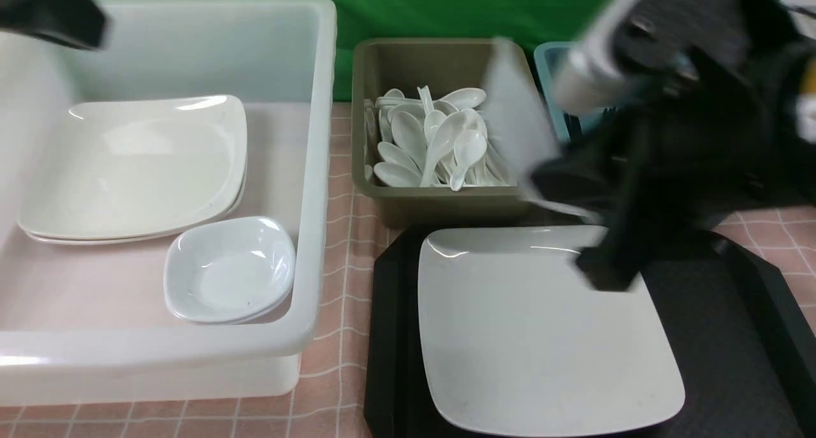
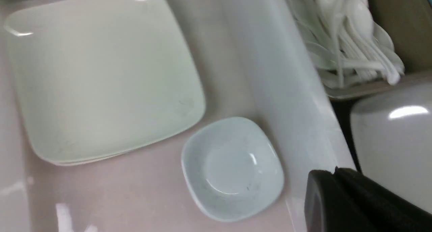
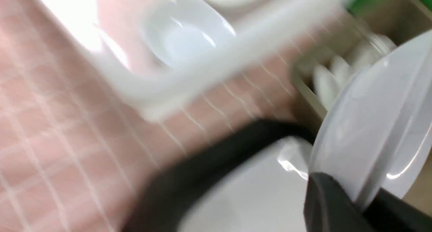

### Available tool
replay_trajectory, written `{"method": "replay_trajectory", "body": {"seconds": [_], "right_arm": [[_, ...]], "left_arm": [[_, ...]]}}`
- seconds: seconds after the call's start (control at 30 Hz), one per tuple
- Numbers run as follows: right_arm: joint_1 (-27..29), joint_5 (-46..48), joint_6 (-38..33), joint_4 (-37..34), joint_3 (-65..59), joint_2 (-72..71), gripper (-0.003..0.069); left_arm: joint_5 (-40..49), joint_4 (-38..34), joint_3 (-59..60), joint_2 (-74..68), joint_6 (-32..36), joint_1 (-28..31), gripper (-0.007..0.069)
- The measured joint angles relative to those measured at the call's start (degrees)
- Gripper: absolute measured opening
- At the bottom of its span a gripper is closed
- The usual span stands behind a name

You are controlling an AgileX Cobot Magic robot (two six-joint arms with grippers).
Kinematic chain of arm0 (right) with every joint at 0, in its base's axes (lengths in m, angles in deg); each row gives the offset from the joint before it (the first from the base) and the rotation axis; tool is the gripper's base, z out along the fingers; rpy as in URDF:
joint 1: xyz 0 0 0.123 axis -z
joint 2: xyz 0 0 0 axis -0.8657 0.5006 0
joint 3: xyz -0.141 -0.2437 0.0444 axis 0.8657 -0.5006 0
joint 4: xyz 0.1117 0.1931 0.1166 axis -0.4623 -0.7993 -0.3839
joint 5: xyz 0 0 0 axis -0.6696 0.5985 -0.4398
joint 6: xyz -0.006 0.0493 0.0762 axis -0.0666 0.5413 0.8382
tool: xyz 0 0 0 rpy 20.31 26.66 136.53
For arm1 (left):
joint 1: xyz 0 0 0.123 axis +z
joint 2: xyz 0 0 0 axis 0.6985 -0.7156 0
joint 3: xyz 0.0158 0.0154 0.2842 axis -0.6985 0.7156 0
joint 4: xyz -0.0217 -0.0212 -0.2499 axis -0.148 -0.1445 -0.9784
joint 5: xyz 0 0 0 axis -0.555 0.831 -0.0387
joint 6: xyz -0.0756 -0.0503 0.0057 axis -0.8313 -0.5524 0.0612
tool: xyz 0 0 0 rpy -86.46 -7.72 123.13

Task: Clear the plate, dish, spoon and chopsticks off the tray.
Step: Use the right arm to put the small plate into the large storage box on the left

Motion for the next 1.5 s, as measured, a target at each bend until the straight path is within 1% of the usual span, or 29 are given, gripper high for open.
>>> {"method": "replay_trajectory", "body": {"seconds": [0.03,0.07,0.13,0.2,0.3,0.33,0.37,0.4,0.43,0.63,0.7,0.87,1.0,1.1,1.13,1.17,1.27,1.3,1.37,1.4,1.5], "right_arm": [[-1.3,-0.2,-1.5,-2.2,3.1,3.3,0.0082],[-1.7,-0.3,-2.0,-2.5,3.6,3.9,0.0082],[-4.7,-0.9,-4.2,-4.4,10.4,12.3,0.0082],[-6.5,-1.8,-5.7,-4.9,15.9,19.2,0.0082],[-8.0,-2.7,-6.7,-5.2,24.1,29.4,0.0082],[-8.1,-2.8,-6.7,-5.2,24.7,29.4,0.0082],[-8.5,-3.0,-6.9,-5.3,29.8,35.2,0.0082],[-8.6,-3.0,-6.9,-5.3,29.8,35.8,0.0082],[-8.7,-2.9,-7.5,-5.3,35.2,41.1,0.0082],[-8.8,-1.4,-11.9,-5.1,45.6,52.9,0.0082],[-8.8,-0.7,-13.4,-4.4,47.2,55.2,0.0082],[-8.8,1.5,-15.1,2.3,48.2,58.8,0.0082],[-8.8,1.8,-15.4,3.6,48.2,59.8,0.0087],[-8.8,1.8,-14.8,3.7,48.3,59.8,0.0145],[-8.8,1.8,-14.7,3.7,48.3,59.8,0.0152],[-8.8,1.9,-14.0,3.9,48.3,59.8,0.0206],[-8.9,3.7,-12.5,4.7,48.3,59.5,0.0337],[-8.9,3.8,-12.5,4.7,48.3,59.4,0.0344],[-9.1,5.3,-12.3,5.1,48.3,58.0,0.0412],[-9.2,5.9,-12.2,5.1,48.3,57.0,0.0428],[-9.9,7.8,-12.2,5.1,48.3,53.9,0.0442]], "left_arm": [[0.1,-3.7,0.0,0.4,1.6,5.1,0.0007],[0.1,-3.7,0.0,0.4,1.8,5.9,0.0007],[0.1,-11.5,0.0,0.6,4.7,16.8,0.0007],[0.1,-16.9,0.1,0.6,5.9,24.1,0.0007],[-0.1,-22.2,0.8,0.6,8.0,30.9,0.0007],[-0.1,-22.4,0.9,0.6,8.1,31.2,0.0007],[-0.1,-23.7,1.4,0.6,8.9,32.7,0.0007],[-0.1,-23.7,1.5,0.6,9.0,32.7,0.0007],[0.0,-24.7,2.3,0.6,9.5,33.2,0.0007],[0.1,-27.0,5.3,1.0,11.9,33.2,0.0007],[0.3,-27.0,5.8,1.0,11.9,33.2,0.0007],[0.3,-27.0,5.9,1.0,11.9,33.2,0.0007],[0.3,-27.1,5.9,1.0,11.7,33.2,0.0007],[0.3,-27.1,5.9,1.0,11.6,33.2,0.0007],[0.3,-27.1,5.9,1.0,11.6,33.2,0.0007],[0.3,-27.2,5.9,1.0,11.6,33.2,0.0007],[0.3,-28.0,5.9,1.0,11.6,32.8,0.0007],[0.3,-28.0,5.9,1.0,11.6,32.7,0.0007],[0.2,-28.3,5.9,1.0,11.6,31.0,0.0007],[0.2,-28.3,5.9,1.0,11.6,30.1,0.0007],[0.2,-28.0,5.9,1.0,11.9,27.3,0.0007]]}}
